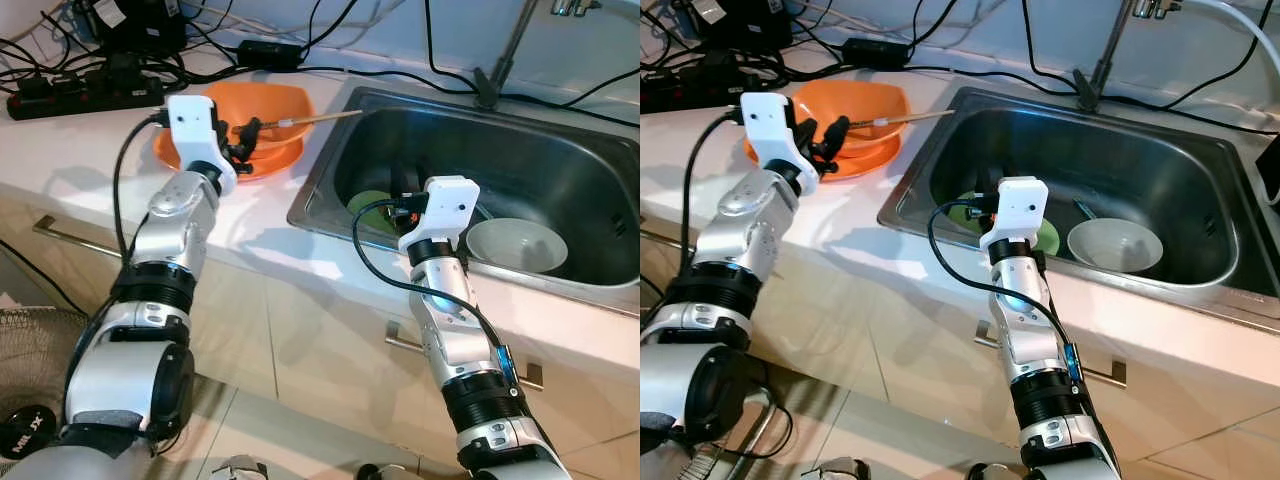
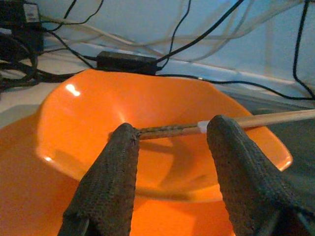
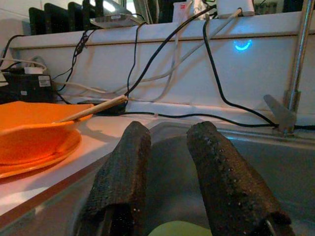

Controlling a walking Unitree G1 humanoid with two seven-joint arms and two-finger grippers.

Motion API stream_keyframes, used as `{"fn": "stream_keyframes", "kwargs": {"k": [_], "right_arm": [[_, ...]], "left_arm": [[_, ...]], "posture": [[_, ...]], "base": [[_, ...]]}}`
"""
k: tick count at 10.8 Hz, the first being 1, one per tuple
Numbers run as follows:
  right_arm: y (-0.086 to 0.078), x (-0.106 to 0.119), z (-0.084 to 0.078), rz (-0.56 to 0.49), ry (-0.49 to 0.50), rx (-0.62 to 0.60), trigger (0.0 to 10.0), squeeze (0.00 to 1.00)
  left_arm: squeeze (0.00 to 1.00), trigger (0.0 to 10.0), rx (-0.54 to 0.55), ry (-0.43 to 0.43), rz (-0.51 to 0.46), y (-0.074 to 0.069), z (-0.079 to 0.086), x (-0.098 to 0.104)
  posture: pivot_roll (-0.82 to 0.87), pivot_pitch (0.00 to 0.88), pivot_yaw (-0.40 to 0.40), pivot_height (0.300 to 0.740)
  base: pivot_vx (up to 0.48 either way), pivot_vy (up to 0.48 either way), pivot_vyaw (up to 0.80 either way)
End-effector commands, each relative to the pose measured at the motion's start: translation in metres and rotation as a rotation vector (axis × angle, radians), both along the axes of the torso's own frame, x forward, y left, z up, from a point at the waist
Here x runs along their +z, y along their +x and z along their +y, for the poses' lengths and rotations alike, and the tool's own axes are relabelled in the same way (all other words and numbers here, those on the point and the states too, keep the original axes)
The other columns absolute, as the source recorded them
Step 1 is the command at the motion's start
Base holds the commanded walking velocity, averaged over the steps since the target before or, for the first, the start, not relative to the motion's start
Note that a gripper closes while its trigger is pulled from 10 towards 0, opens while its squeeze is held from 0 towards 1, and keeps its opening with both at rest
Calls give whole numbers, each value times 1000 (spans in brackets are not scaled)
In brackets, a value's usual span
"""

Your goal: Kitchen organization

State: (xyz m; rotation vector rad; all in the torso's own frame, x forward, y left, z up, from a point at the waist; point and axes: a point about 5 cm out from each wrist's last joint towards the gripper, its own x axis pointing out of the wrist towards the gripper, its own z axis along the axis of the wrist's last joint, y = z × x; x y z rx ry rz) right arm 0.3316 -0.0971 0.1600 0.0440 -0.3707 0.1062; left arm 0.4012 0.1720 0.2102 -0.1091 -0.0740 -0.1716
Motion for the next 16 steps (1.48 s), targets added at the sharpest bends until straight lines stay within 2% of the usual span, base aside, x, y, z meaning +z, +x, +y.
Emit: {"fn": "stream_keyframes", "kwargs": {"k": [1, 4, 6, 8, 11, 13, 14, 15, 16], "right_arm": [[2, 2, 1, 3, -2, 1, 10000, 0], [3, 1, 1, 4, -1, 2, 10000, 0], [2, 1, 1, 6, 0, -1, 10000, 0], [2, 0, 1, 8, 2, -2, 10000, 0], [2, -1, 1, 13, 3, -6, 10000, 0], [2, -1, 0, 14, 5, -10, 10000, 0], [2, -2, 0, 15, 5, -10, 10000, 0], [2, -2, 0, 15, 5, -9, 10000, 0], [2, -2, 0, 14, 5, -9, 10000, 0]], "left_arm": [[0, 10000, 20, 17, 11, 3, 2, 3], [0, 10000, 48, 28, 4, 4, 8, 7], [0, 10000, 86, 50, -7, 3, 19, 10], [0, 10000, 161, 86, -31, 2, 45, 23], [0, 10000, 181, 129, -37, 2, 54, 28], [0, 10000, 27, 120, -137, 2, 23, 45], [0, 10000, -50, 92, -147, 1, 6, 46], [0, 10000, -91, 68, -122, 1, -5, 38], [0, 10000, -97, 59, -109, 1, -7, 33]], "posture": [[115, 66, -32, 740], [113, 64, -32, 740], [115, 65, -31, 740], [117, 66, -30, 740], [114, 68, -26, 740], [115, 69, -27, 740], [114, 68, -26, 740], [110, 66, -24, 740], [109, 66, -23, 740]], "base": [[0, 0, 0], [0, 0, 0], [0, 0, 0], [0, 0, 0], [0, 0, 0], [0, 0, 0], [0, 0, 0], [0, 0, 0], [0, 0, 0]]}}
